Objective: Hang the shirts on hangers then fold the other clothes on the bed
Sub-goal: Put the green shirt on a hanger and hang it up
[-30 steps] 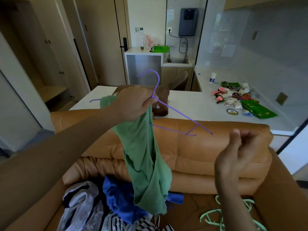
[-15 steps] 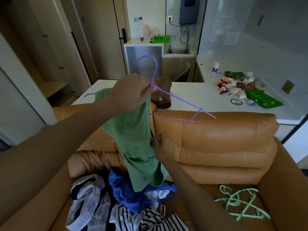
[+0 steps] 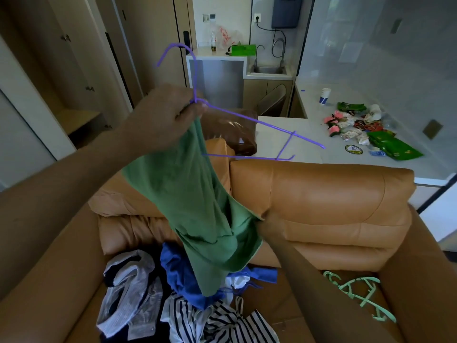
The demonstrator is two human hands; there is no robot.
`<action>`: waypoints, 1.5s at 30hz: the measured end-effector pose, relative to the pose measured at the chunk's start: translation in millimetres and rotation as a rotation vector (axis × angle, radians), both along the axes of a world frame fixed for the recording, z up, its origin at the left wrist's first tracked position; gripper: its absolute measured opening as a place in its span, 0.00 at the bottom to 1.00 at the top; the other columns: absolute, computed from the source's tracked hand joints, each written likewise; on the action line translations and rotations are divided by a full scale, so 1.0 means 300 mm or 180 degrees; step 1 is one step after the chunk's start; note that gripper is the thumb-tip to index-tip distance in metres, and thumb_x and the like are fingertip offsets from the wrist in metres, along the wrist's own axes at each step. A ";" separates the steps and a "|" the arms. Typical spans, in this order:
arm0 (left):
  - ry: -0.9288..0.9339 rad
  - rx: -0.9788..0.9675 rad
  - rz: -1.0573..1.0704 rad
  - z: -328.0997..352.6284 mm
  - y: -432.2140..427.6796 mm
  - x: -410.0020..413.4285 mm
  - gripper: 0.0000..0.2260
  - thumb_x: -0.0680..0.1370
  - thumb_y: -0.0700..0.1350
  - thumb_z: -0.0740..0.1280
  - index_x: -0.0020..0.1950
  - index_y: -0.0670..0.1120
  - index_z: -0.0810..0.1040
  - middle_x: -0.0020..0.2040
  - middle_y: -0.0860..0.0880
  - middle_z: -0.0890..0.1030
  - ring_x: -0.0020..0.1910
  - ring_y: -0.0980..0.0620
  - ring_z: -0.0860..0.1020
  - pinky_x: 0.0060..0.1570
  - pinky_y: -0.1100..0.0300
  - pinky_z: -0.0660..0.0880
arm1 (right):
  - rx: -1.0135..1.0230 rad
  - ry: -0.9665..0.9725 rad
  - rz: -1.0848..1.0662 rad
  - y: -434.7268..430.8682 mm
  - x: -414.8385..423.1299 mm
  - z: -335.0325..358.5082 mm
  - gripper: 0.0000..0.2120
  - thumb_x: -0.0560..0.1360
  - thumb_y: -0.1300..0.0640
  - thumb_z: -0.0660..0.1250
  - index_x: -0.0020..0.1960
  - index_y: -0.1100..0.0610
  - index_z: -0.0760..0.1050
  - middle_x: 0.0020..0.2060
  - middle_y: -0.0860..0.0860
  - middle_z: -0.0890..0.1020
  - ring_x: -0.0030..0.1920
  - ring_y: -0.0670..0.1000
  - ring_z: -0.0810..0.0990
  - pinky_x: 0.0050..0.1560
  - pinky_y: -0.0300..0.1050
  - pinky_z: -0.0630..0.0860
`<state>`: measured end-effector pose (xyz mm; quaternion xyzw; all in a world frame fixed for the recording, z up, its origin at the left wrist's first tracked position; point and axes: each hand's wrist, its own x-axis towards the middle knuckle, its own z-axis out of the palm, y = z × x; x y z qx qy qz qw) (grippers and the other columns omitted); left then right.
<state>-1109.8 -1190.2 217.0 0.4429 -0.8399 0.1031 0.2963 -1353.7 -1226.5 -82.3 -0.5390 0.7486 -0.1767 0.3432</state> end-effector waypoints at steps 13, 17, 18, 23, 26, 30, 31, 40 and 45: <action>-0.0654 0.0238 0.0011 -0.331 0.003 0.222 0.17 0.81 0.52 0.55 0.46 0.43 0.78 0.35 0.44 0.78 0.33 0.40 0.77 0.34 0.57 0.64 | 0.0665 -0.0989 0.0407 -0.078 -0.173 0.420 0.06 0.71 0.65 0.67 0.38 0.57 0.72 0.31 0.56 0.72 0.25 0.50 0.67 0.29 0.41 0.65; -0.0721 0.0129 -0.0067 -0.380 0.027 0.179 0.17 0.80 0.49 0.56 0.47 0.42 0.80 0.37 0.43 0.81 0.34 0.40 0.80 0.33 0.55 0.73 | 0.0145 -0.0700 0.0535 -0.076 -0.152 0.555 0.05 0.74 0.65 0.66 0.43 0.58 0.71 0.33 0.56 0.68 0.25 0.50 0.64 0.25 0.39 0.60; -0.0707 0.0121 -0.0029 -0.393 0.025 0.170 0.17 0.80 0.49 0.56 0.46 0.42 0.81 0.37 0.43 0.81 0.34 0.40 0.80 0.32 0.54 0.74 | -0.0048 -0.0528 0.0561 -0.077 -0.146 0.581 0.03 0.73 0.64 0.66 0.44 0.60 0.72 0.34 0.57 0.70 0.26 0.51 0.66 0.25 0.40 0.62; -0.0567 0.0111 0.0003 -0.453 0.031 0.089 0.11 0.78 0.47 0.58 0.45 0.43 0.78 0.40 0.45 0.79 0.37 0.40 0.80 0.32 0.52 0.76 | -0.0642 0.0004 0.0749 -0.043 -0.107 0.702 0.04 0.71 0.65 0.68 0.46 0.61 0.77 0.39 0.59 0.80 0.35 0.58 0.80 0.35 0.48 0.79; -0.0386 0.0151 0.0068 -0.469 0.015 0.047 0.15 0.79 0.50 0.56 0.47 0.43 0.78 0.41 0.45 0.80 0.40 0.39 0.79 0.35 0.47 0.78 | -0.0805 -0.0269 0.0988 -0.003 -0.074 0.767 0.07 0.71 0.67 0.69 0.47 0.60 0.75 0.35 0.54 0.77 0.32 0.52 0.75 0.30 0.42 0.72; -0.0135 0.0050 0.0134 -0.456 -0.003 -0.002 0.21 0.82 0.53 0.54 0.50 0.40 0.80 0.37 0.42 0.81 0.35 0.37 0.79 0.30 0.49 0.75 | -0.0941 -0.0517 0.1725 0.041 -0.056 0.830 0.15 0.70 0.68 0.74 0.54 0.59 0.77 0.39 0.53 0.75 0.35 0.48 0.72 0.38 0.40 0.70; -0.0043 0.0011 0.0091 -0.443 -0.007 -0.008 0.21 0.82 0.52 0.54 0.50 0.40 0.81 0.36 0.41 0.81 0.33 0.37 0.79 0.30 0.49 0.74 | -0.0948 -0.0592 0.1896 0.047 -0.066 0.839 0.17 0.70 0.67 0.76 0.56 0.57 0.76 0.43 0.53 0.75 0.37 0.48 0.72 0.41 0.40 0.72; 0.0345 -0.0173 0.0052 -0.326 -0.037 -0.020 0.21 0.83 0.53 0.55 0.51 0.40 0.81 0.32 0.40 0.79 0.31 0.35 0.76 0.31 0.49 0.71 | -0.1645 0.0180 0.2378 0.047 -0.246 0.801 0.27 0.71 0.64 0.76 0.66 0.52 0.73 0.62 0.51 0.75 0.60 0.50 0.76 0.62 0.43 0.73; 0.0299 -0.0142 -0.0042 -0.284 -0.022 -0.054 0.23 0.82 0.56 0.52 0.52 0.42 0.81 0.34 0.42 0.80 0.32 0.37 0.77 0.33 0.50 0.71 | -0.2293 0.0306 0.2481 0.066 -0.220 0.764 0.06 0.73 0.57 0.71 0.48 0.57 0.78 0.43 0.51 0.82 0.46 0.52 0.79 0.51 0.57 0.76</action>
